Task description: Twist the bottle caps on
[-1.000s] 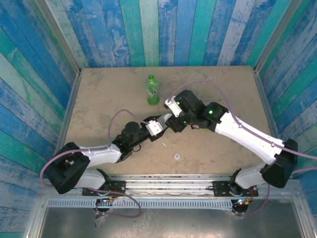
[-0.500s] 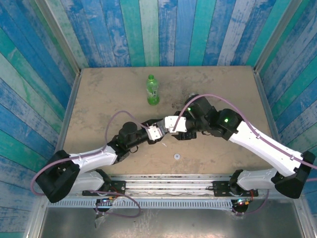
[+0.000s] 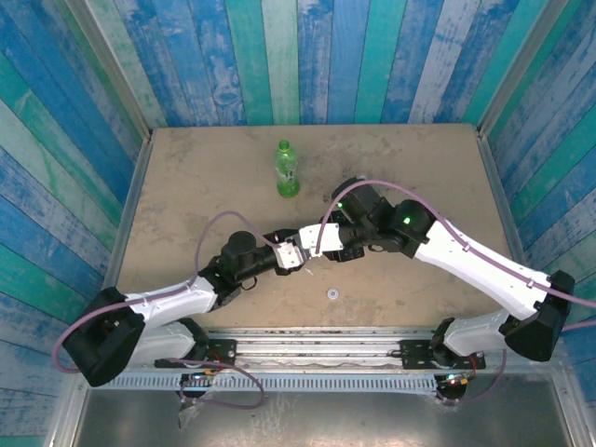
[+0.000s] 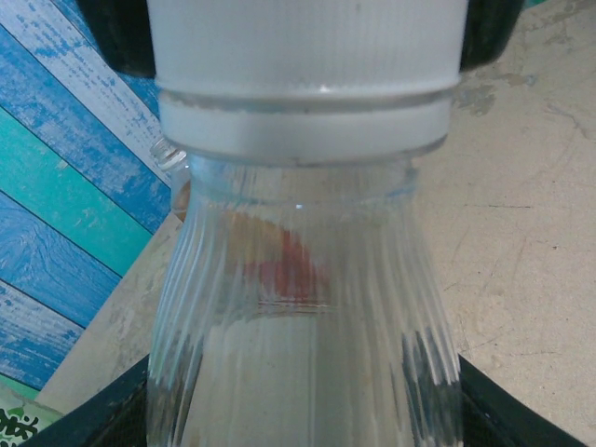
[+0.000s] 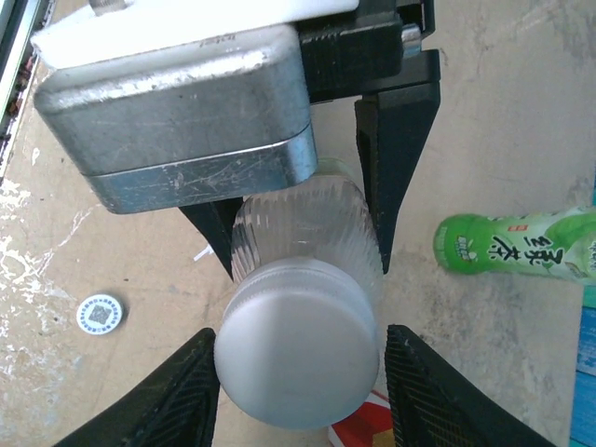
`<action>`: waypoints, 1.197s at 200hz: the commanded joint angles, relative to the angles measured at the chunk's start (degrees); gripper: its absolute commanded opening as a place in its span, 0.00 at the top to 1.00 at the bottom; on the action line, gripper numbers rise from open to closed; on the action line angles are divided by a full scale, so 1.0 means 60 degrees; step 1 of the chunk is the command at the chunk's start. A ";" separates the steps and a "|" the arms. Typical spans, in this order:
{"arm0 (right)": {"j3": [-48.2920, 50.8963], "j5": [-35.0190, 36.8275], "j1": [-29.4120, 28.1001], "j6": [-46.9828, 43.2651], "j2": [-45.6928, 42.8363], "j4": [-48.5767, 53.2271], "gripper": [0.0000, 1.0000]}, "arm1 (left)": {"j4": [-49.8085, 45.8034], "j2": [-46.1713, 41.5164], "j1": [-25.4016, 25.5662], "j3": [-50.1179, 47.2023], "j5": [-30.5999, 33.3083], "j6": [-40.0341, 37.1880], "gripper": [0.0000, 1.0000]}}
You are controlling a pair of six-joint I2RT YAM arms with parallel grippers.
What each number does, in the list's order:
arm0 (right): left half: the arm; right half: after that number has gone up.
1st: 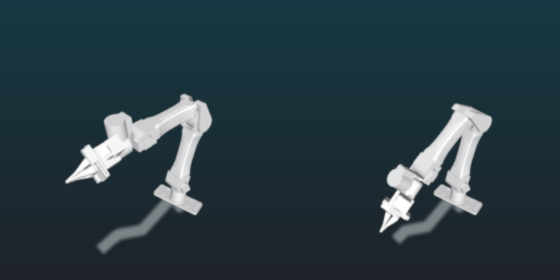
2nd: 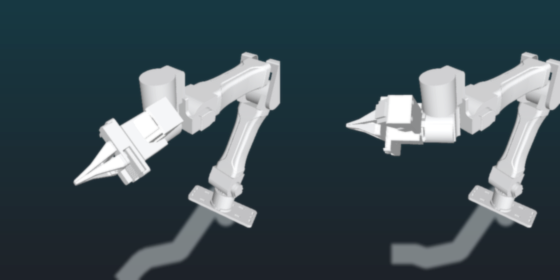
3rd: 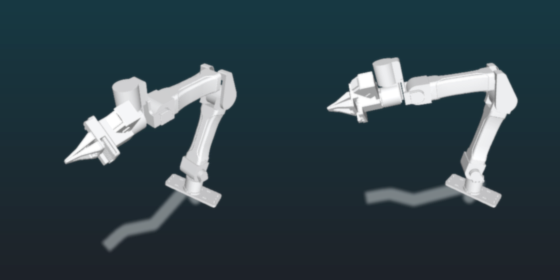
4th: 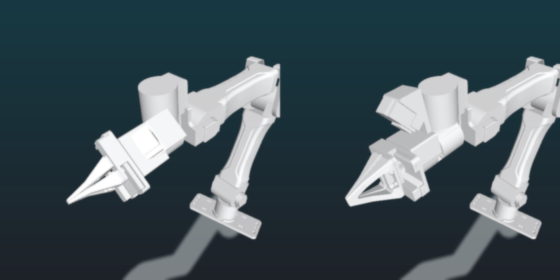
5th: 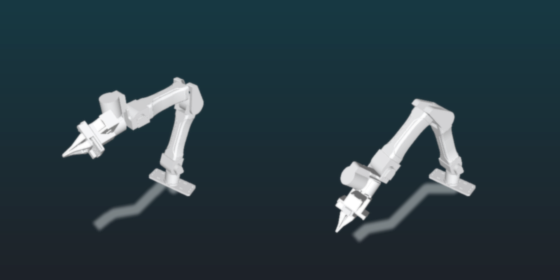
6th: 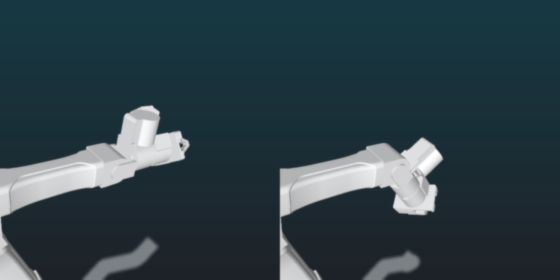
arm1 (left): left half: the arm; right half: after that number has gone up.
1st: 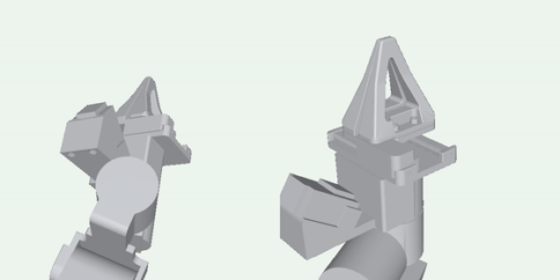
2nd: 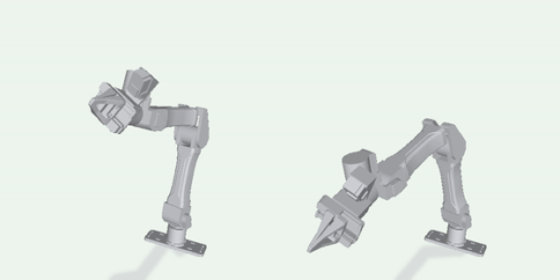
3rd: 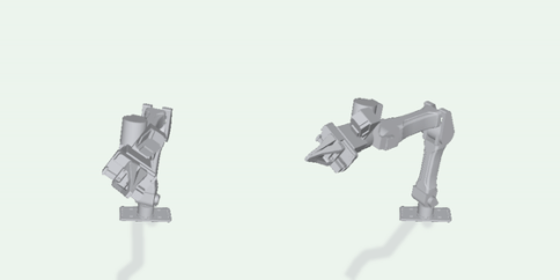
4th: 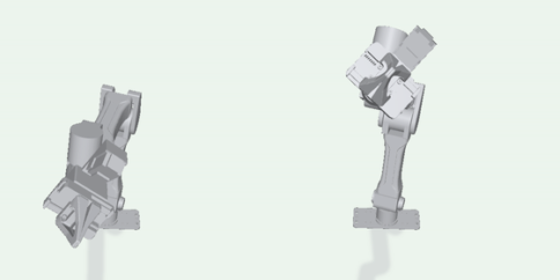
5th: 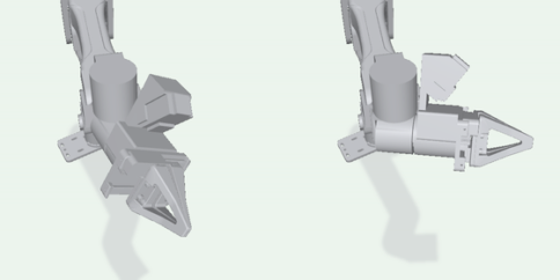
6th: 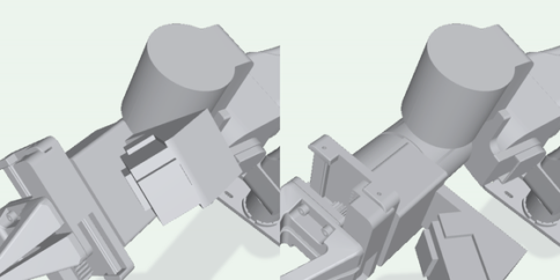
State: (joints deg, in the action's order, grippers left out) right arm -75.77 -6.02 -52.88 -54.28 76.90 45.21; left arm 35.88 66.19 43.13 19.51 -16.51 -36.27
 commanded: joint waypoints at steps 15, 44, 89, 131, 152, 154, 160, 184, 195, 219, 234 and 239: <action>-0.0162 -0.0148 -0.0080 0.0072 -0.0033 0.0255 0.55 | 0.0107 -0.0279 0.0033 -0.0090 -0.0009 -0.0039 0.67; -0.0165 -0.0242 -0.0107 0.0470 0.0153 0.0239 0.63 | 0.0165 -0.0287 0.0034 -0.0087 0.0009 0.0026 0.67; 0.0238 0.0120 -0.0114 0.2710 -0.0002 -0.0629 0.85 | 0.0592 -0.0339 0.0036 -0.0240 0.0241 0.0169 0.67; 0.0957 0.1532 -0.0103 0.6994 -0.0350 -0.1994 0.93 | 0.0969 -0.0253 0.0033 -0.0251 0.0390 0.0353 0.67; 0.0917 0.1904 -0.0111 1.0027 -0.0255 -0.2257 0.93 | 0.1181 -0.0168 0.0033 -0.0263 0.0565 0.0463 0.68; 0.0915 0.1884 -0.0108 1.0336 -0.0236 -0.2250 0.94 | 0.1194 -0.0153 0.0036 -0.0263 0.0579 0.0464 0.68; 0.0886 0.1635 -0.0107 1.0959 -0.0186 -0.2229 0.92 | 0.1219 -0.0128 0.0034 -0.0247 0.0598 0.0474 0.68; 0.0949 0.0873 -0.0107 1.1872 -0.0142 -0.2191 0.88 | 0.1248 -0.0046 0.0040 -0.0191 0.0594 0.0483 0.68; 0.0968 0.1052 -0.0107 1.1506 -0.0228 -0.1989 0.87 | 0.1243 -0.0046 0.0036 -0.0208 0.0569 0.0478 0.68; 0.1108 0.1268 -0.0074 1.0253 -0.0460 -0.1599 0.78 | 0.1218 -0.0083 0.0033 -0.0272 0.0596 0.0493 0.68; 0.1093 0.0956 -0.0069 0.8979 -0.0641 -0.1380 0.67 | 0.1198 -0.0075 0.0033 -0.0305 0.0555 0.0545 0.68; 0.1077 0.0856 -0.0078 0.8393 -0.0729 -0.1293 0.62 | 0.1193 -0.0054 0.0033 -0.0310 0.0508 0.0552 0.67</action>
State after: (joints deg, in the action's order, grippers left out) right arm -70.02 -0.99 -53.98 3.60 74.78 35.55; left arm 38.57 66.19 42.87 18.02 -12.38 -32.56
